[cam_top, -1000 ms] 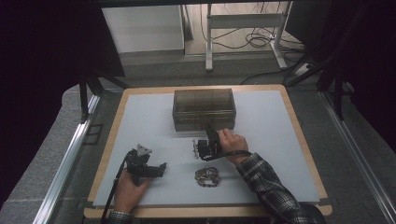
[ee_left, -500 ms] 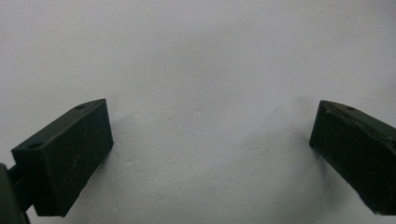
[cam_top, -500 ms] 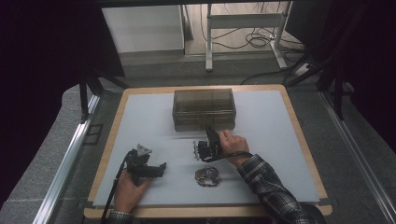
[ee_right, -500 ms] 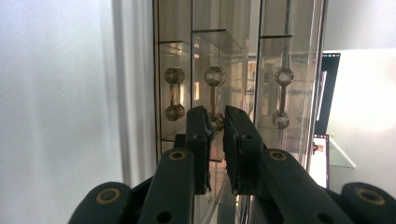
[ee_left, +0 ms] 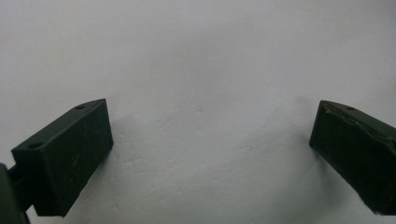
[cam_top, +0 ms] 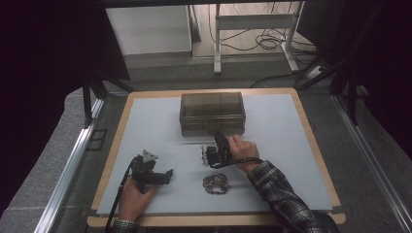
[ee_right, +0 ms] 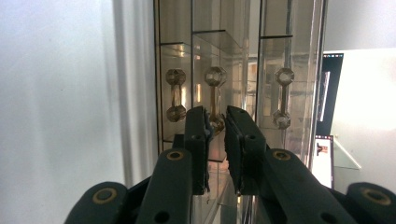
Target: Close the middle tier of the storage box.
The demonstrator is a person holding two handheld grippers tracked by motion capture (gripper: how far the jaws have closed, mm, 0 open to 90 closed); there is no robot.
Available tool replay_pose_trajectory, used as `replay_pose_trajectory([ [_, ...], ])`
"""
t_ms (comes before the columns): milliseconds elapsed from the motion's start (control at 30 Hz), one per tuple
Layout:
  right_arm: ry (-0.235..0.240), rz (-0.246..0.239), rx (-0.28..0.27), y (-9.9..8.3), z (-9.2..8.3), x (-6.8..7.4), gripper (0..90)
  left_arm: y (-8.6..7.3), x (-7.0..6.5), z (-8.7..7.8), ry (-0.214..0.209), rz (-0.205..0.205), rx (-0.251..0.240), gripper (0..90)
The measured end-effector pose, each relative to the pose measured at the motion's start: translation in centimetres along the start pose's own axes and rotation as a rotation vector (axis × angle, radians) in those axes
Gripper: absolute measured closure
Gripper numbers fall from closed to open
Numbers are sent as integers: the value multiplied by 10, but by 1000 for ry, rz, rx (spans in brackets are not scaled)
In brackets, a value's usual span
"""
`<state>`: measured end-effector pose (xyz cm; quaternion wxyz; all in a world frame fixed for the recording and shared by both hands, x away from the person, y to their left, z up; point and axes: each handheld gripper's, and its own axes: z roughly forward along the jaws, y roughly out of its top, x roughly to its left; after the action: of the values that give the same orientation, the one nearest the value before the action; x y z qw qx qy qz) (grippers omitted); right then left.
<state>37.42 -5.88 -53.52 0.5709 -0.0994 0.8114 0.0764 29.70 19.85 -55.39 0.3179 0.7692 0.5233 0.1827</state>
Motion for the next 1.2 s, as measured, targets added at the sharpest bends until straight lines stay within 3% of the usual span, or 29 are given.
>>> replay_pose_trajectory([
  [767,88,71,-63,-3,-7,-11,736,0,0,0,0,0,0,0],
  [1200,143,146,-105,-6,-11,-22,720,0,0,0,0,0,0,0],
])
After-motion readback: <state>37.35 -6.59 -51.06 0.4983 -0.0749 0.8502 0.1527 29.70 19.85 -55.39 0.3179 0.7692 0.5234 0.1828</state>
